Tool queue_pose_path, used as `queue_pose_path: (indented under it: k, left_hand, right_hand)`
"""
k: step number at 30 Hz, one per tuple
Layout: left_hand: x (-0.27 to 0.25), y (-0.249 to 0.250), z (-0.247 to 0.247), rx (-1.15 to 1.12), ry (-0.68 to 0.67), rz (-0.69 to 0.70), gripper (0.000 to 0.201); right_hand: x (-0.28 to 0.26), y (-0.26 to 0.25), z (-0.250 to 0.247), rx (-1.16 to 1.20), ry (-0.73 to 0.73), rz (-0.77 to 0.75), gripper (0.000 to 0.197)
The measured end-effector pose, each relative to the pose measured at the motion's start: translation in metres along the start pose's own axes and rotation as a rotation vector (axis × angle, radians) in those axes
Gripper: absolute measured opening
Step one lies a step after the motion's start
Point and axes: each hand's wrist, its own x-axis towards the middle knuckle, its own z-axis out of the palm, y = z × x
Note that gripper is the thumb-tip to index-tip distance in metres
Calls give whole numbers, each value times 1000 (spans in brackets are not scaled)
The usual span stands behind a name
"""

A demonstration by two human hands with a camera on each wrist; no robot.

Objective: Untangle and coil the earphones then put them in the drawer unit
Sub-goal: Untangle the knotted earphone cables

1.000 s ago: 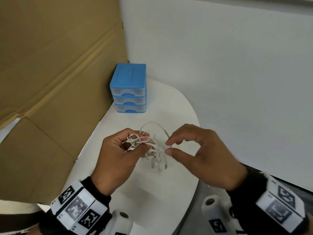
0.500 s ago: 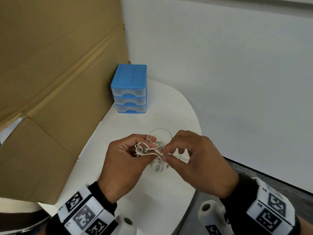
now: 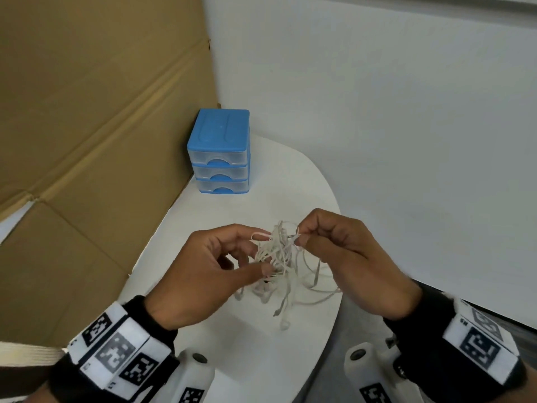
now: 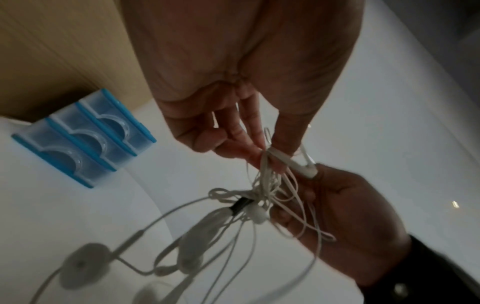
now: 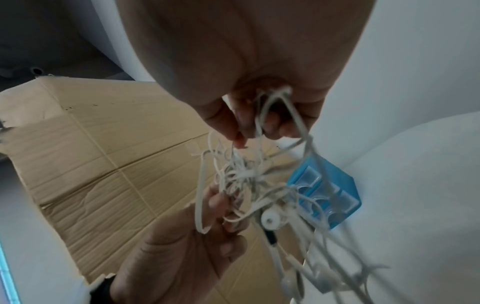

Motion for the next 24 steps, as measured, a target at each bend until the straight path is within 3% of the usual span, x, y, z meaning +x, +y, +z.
queue_pose_path:
  k: [3, 9, 12, 16, 24]
  left_hand:
    - [2, 5, -1, -143, 58, -43, 19]
    - [2, 11, 5, -314, 87, -113, 21]
    - [0, 13, 8, -287, 91, -116, 20]
    - [-2, 15, 10, -212, 101, -116, 17]
    - [-3, 12, 15, -198, 110, -146, 16]
  right_hand:
    - [0, 0, -4, -17, -12, 21, 12]
    - [1, -1, -2, 21, 14, 19, 9]
    - [0, -2, -2, -26, 17, -17, 6]
    - [-4, -5, -1, -262, 1, -90, 18]
    - [-4, -5, 3, -94, -38, 36, 16]
